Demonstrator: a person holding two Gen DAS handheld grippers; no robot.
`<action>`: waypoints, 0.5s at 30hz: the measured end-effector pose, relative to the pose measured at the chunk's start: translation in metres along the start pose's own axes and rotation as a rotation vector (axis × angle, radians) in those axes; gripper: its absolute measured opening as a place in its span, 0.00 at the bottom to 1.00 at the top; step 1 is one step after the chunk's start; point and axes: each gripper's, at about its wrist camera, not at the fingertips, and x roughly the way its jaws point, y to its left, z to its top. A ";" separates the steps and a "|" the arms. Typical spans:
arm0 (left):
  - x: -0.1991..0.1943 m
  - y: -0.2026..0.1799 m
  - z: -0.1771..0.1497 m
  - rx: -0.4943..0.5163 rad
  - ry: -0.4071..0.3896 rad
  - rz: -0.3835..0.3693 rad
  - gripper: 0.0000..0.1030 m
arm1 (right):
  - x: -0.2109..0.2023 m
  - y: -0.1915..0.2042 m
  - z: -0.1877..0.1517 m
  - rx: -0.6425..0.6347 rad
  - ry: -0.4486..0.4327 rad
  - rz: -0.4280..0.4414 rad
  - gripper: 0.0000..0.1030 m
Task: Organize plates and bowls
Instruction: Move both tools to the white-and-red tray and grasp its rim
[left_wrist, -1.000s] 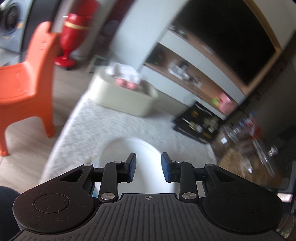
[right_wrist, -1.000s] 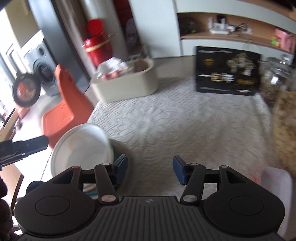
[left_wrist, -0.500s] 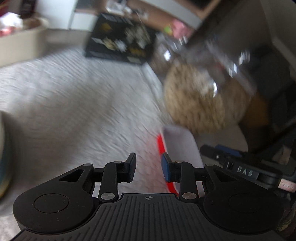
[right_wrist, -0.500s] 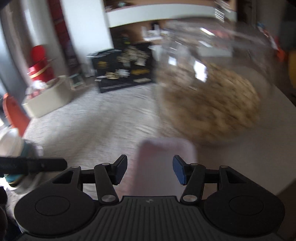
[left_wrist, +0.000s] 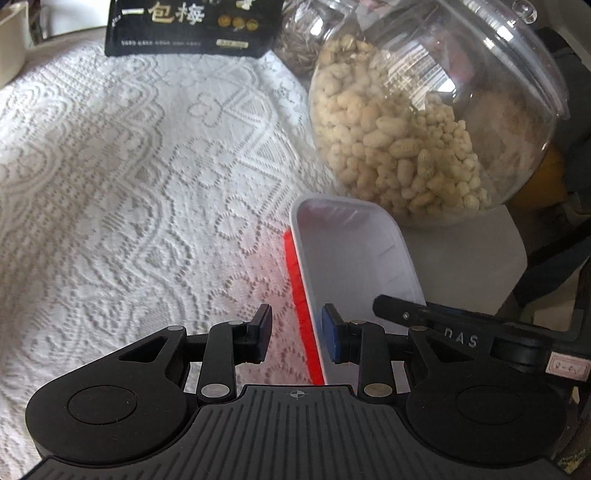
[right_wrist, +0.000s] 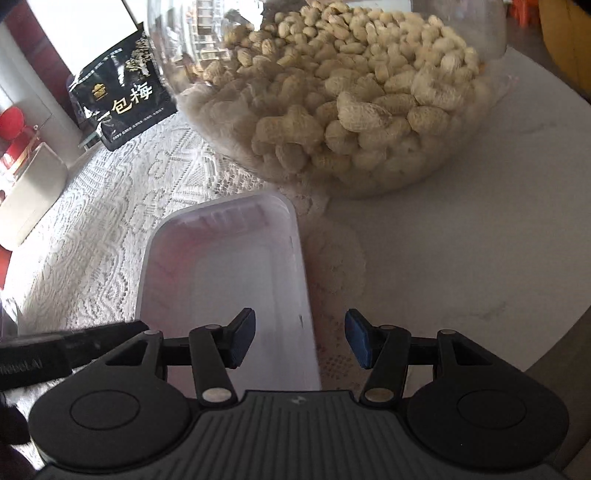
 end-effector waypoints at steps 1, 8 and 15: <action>0.003 0.000 0.000 -0.005 0.004 -0.010 0.31 | 0.000 0.000 0.000 0.002 -0.002 -0.006 0.53; 0.009 0.007 -0.011 -0.014 0.041 -0.065 0.26 | -0.002 0.023 -0.012 0.025 0.022 0.064 0.44; -0.060 0.063 -0.054 -0.033 -0.040 0.045 0.25 | -0.012 0.092 -0.052 -0.030 0.041 0.221 0.44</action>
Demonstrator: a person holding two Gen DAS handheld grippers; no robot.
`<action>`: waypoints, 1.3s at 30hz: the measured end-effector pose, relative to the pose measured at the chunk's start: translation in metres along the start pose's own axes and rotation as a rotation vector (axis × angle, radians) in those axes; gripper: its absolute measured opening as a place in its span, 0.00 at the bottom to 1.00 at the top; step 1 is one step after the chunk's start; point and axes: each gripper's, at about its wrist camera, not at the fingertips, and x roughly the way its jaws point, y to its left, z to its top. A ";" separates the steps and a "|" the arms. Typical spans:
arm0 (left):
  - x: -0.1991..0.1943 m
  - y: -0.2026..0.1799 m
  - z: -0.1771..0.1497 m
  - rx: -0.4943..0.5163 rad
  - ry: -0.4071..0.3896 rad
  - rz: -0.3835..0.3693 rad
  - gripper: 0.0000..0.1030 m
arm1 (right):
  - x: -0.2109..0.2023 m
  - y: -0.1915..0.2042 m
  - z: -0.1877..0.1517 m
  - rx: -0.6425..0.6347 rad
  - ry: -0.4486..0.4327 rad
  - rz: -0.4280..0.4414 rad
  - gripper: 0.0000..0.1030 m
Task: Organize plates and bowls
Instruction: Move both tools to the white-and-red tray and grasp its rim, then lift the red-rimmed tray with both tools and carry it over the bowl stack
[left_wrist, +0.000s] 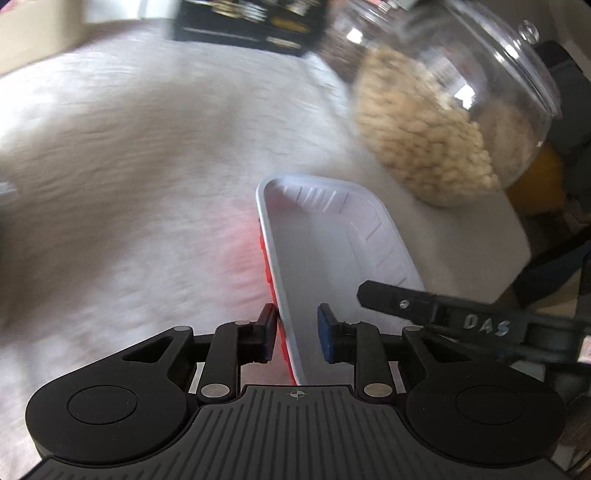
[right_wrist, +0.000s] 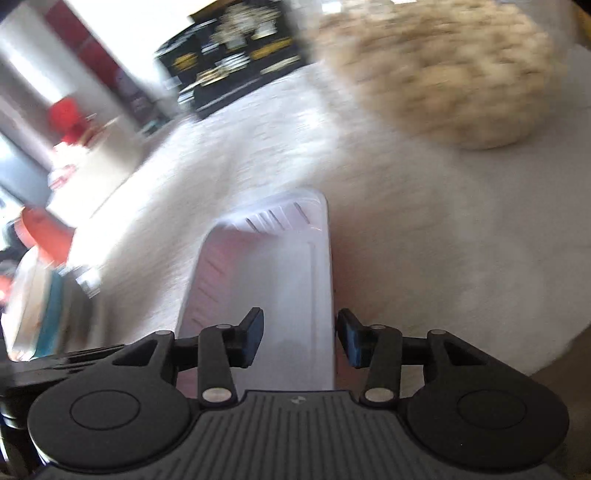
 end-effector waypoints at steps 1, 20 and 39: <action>-0.011 0.010 -0.006 -0.009 -0.017 0.025 0.25 | 0.003 0.014 -0.006 -0.017 0.008 0.026 0.44; -0.062 0.100 -0.044 -0.147 -0.096 0.068 0.25 | 0.049 0.108 -0.056 -0.145 0.052 0.009 0.44; -0.086 0.073 -0.030 -0.057 -0.163 0.053 0.25 | 0.000 0.112 -0.049 -0.174 -0.068 0.000 0.44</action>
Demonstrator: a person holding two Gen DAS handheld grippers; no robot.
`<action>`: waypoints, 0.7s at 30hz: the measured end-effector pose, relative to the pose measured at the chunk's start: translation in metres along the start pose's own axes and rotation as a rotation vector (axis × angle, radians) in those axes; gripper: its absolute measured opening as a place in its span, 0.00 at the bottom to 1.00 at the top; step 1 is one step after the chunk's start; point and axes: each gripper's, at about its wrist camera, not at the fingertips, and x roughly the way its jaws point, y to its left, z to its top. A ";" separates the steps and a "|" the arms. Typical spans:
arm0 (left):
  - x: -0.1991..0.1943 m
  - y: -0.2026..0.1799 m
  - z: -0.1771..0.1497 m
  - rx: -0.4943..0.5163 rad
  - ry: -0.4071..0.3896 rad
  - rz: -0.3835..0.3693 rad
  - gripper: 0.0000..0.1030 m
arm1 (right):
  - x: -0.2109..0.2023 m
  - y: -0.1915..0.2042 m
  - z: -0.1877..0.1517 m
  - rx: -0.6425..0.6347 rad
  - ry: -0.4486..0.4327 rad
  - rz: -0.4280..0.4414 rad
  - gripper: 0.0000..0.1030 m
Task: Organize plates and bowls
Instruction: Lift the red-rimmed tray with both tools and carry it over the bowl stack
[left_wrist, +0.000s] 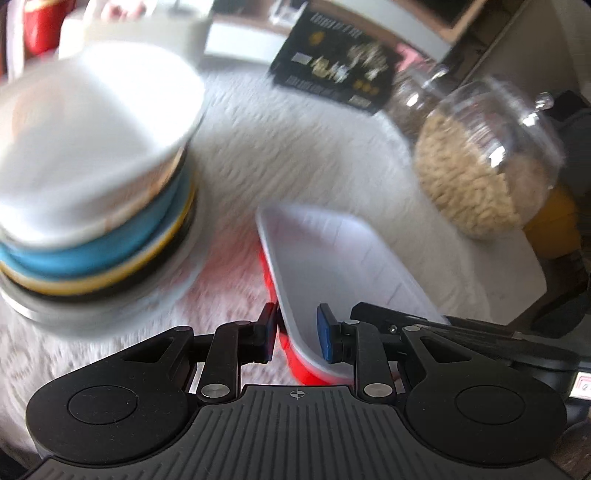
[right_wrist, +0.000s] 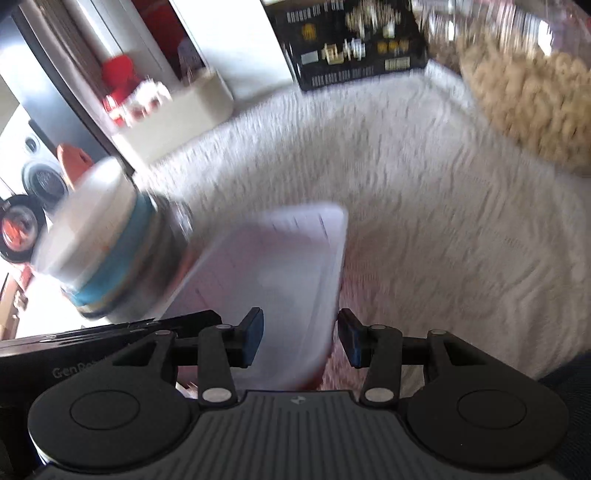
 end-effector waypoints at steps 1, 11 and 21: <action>-0.007 -0.004 0.005 0.006 -0.018 -0.007 0.25 | -0.011 0.003 0.006 -0.007 -0.026 0.004 0.44; -0.101 -0.005 0.046 0.004 -0.258 -0.024 0.25 | -0.081 0.066 0.054 -0.138 -0.219 0.079 0.44; -0.133 0.065 0.050 -0.098 -0.296 0.043 0.25 | -0.034 0.136 0.074 -0.231 -0.143 0.159 0.45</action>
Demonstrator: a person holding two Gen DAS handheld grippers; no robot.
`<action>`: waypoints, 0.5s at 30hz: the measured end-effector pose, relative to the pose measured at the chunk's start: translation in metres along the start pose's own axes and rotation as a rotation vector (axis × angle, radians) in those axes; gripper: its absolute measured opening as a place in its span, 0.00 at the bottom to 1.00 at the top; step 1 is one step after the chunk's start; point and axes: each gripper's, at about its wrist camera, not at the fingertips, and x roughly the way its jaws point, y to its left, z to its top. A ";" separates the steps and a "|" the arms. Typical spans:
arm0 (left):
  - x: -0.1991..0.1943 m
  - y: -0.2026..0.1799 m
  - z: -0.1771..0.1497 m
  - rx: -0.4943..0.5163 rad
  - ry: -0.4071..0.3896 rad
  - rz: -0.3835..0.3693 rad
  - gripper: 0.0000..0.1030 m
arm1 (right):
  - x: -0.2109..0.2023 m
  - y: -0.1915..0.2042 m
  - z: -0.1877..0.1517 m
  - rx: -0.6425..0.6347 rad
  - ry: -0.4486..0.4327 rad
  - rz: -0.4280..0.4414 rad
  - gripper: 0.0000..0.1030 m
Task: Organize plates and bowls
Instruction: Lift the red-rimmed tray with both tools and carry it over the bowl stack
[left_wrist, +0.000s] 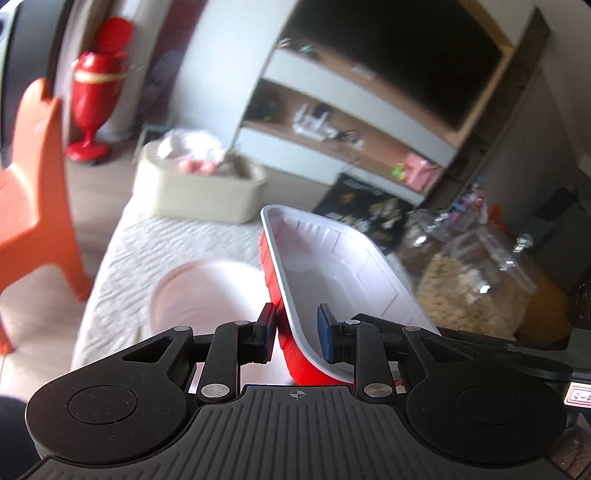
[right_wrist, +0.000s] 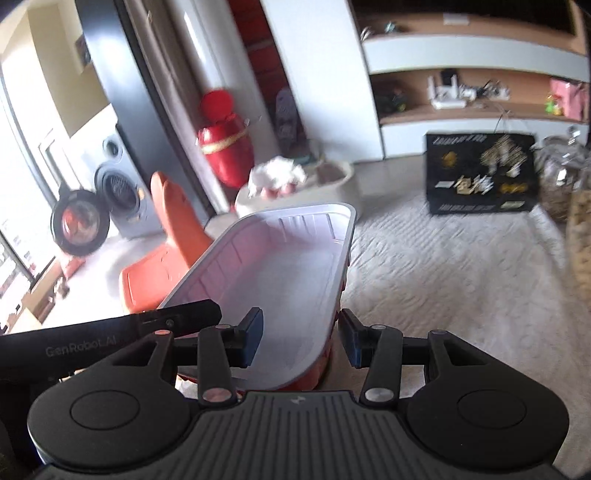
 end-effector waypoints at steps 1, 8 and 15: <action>0.004 0.008 -0.001 -0.016 0.015 0.014 0.25 | 0.010 0.003 -0.001 -0.002 0.022 0.003 0.45; 0.030 0.052 -0.003 -0.110 0.117 0.013 0.25 | 0.049 0.012 -0.011 0.021 0.114 0.017 0.45; 0.031 0.068 0.001 -0.126 0.159 -0.079 0.25 | 0.057 0.008 -0.012 0.068 0.155 0.031 0.45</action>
